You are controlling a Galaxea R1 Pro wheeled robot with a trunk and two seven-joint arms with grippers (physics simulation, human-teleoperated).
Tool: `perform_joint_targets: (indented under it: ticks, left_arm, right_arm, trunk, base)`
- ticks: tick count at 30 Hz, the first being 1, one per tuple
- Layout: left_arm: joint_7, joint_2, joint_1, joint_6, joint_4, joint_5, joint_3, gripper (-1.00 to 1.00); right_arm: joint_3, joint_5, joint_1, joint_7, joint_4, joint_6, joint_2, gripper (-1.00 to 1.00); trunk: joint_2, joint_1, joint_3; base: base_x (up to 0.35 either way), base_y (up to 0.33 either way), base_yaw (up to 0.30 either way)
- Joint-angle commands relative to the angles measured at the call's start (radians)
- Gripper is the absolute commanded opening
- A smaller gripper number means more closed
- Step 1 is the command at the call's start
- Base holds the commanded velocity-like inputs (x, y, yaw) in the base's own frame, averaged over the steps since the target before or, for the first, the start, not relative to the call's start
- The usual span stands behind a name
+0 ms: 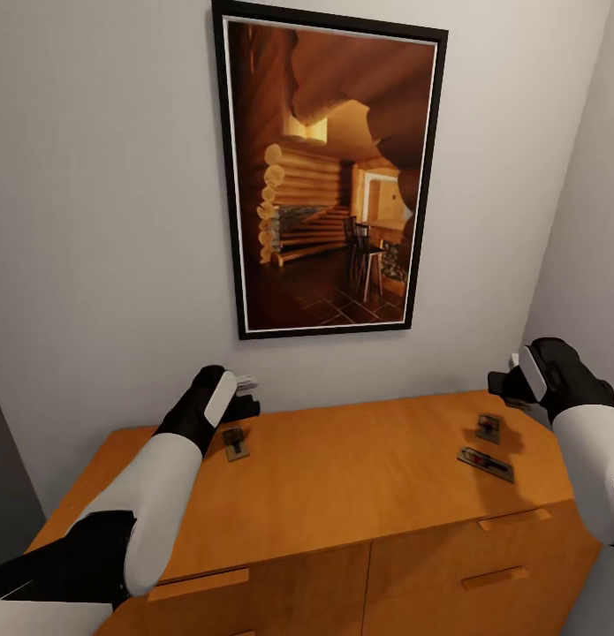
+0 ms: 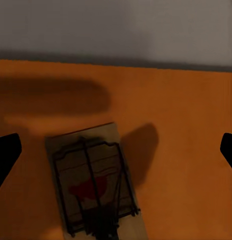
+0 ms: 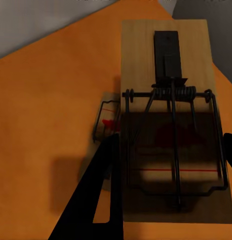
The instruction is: Take the four mousetraps from the cabinet in the bathroom and place them on the bathroom floor. Make sure all four end up on the same floor surface, and ensure that at least two of them are either under or directly next to the same bathroom sink.
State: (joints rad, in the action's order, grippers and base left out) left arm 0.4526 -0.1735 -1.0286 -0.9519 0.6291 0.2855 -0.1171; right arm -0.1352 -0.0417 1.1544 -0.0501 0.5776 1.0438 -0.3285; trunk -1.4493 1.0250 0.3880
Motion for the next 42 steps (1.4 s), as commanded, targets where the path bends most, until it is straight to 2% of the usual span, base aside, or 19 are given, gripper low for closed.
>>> perform_joint_targets:
  ticks: [1, 19, 26, 35, 42]
  left_arm:
    - [0.01, -0.001, -0.001, -0.001, 0.001, 0.011, -0.004, 1.0]
    - [0.013, -0.001, -0.001, 0.002, -0.01, 0.016, -0.006, 1.0]
    - [0.045, -0.001, -0.001, 0.003, -0.039, 0.018, -0.007, 1.0]
    - [0.061, -0.001, -0.001, 0.004, -0.045, 0.055, -0.007, 1.0]
    - [0.063, -0.001, -0.001, 0.004, -0.044, 0.064, -0.007, 1.0]
  right_arm:
    - [-0.002, -0.006, 0.001, -0.005, 0.001, 0.003, 0.0, -1.0]
    - [-0.002, -0.007, 0.001, -0.005, 0.002, 0.003, 0.005, -1.0]
    - [0.023, -0.007, 0.001, -0.005, 0.002, 0.003, 0.005, -1.0]
    - [0.045, -0.007, 0.001, -0.005, 0.002, 0.003, 0.006, -1.0]
    - [0.046, -0.008, 0.001, -0.005, 0.002, 0.003, 0.006, -1.0]
  trunk:
    - [-0.001, 0.0, 0.001]
    - [-0.001, 0.0, 0.001]
    - [-0.001, 0.0, 0.001]
    - [-0.001, 0.0, 0.001]
    - [-0.001, 0.0, 0.001]
  base:
    - [0.0, 0.0, 0.0]
    - [0.0, 0.0, 0.188]
    - [0.0, 0.0, 0.036]
    - [-0.072, -0.066, 0.004]
    - [-0.167, -0.154, 0.0]
